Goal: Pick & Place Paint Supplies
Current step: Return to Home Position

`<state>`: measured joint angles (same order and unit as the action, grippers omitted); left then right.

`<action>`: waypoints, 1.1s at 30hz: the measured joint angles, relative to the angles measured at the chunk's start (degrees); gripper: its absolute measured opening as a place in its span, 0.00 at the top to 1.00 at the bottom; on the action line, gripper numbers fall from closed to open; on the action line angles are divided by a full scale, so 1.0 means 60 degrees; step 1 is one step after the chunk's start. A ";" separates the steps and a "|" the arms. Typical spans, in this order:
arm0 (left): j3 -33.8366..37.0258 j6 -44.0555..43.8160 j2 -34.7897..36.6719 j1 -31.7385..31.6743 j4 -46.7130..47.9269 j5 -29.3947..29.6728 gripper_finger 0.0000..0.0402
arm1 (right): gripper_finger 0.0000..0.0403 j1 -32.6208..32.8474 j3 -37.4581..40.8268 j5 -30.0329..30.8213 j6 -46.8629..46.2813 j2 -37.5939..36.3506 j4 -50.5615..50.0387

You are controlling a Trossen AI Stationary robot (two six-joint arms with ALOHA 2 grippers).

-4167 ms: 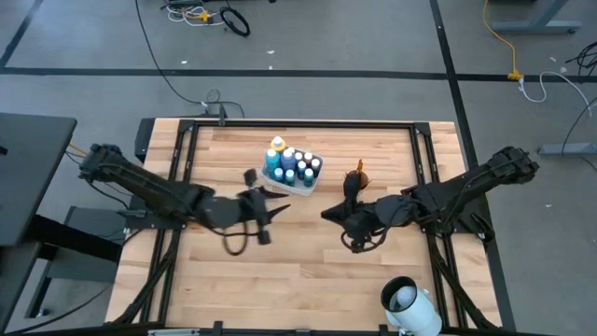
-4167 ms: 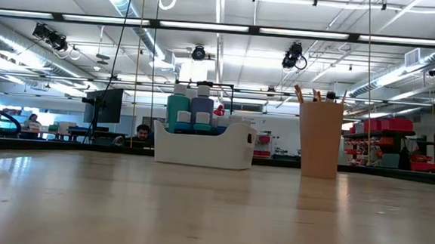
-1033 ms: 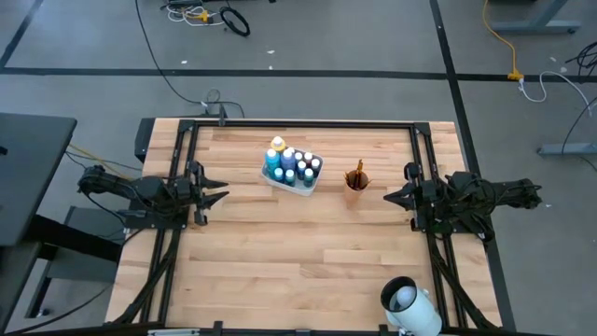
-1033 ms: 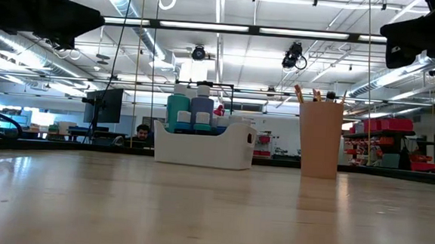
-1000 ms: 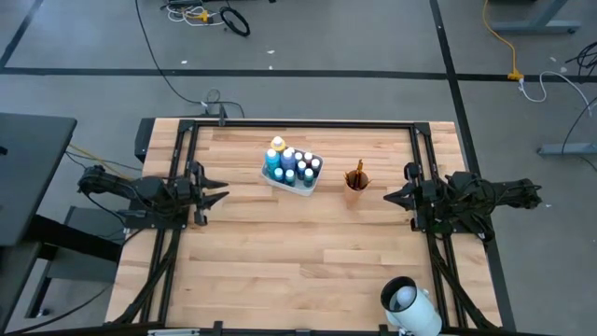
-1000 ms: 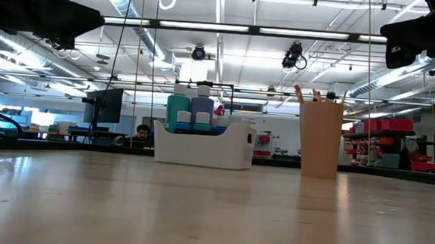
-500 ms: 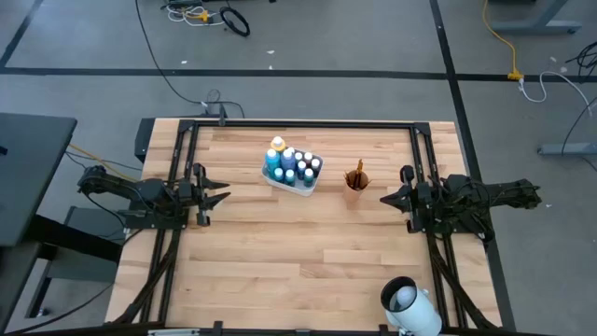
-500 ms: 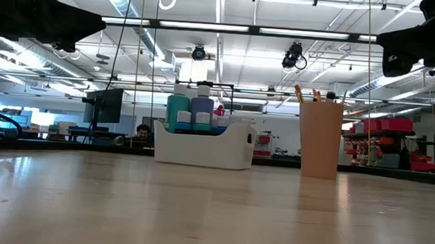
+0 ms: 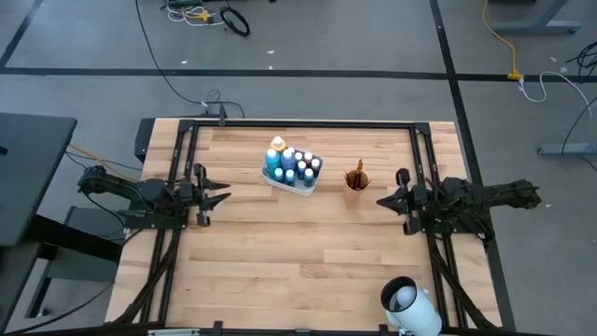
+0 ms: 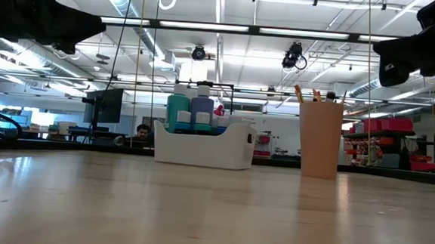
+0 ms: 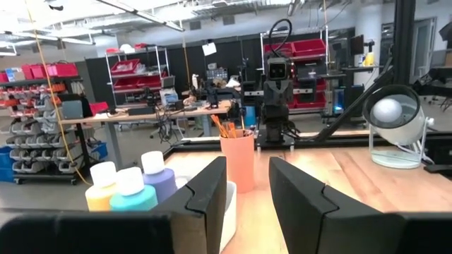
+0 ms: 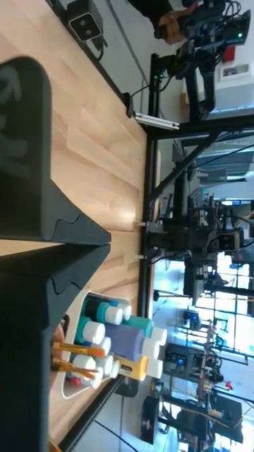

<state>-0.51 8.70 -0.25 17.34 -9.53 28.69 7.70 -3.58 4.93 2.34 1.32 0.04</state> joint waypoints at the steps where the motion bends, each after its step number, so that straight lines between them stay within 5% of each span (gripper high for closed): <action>1: 0.0000 -0.0073 0.0000 0.0000 0.0042 0.0000 0.71 | 0.98 0.0000 0.0124 0.0006 -0.0018 0.0000 0.0124; 33: 0.0011 0.0074 0.0000 0.0000 0.0683 0.0025 0.71 | 0.98 0.0000 0.0446 0.0043 -0.0074 0.0007 0.0622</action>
<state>-0.45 9.14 -0.25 17.34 -5.43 28.84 7.70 -0.91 5.19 1.90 1.37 3.77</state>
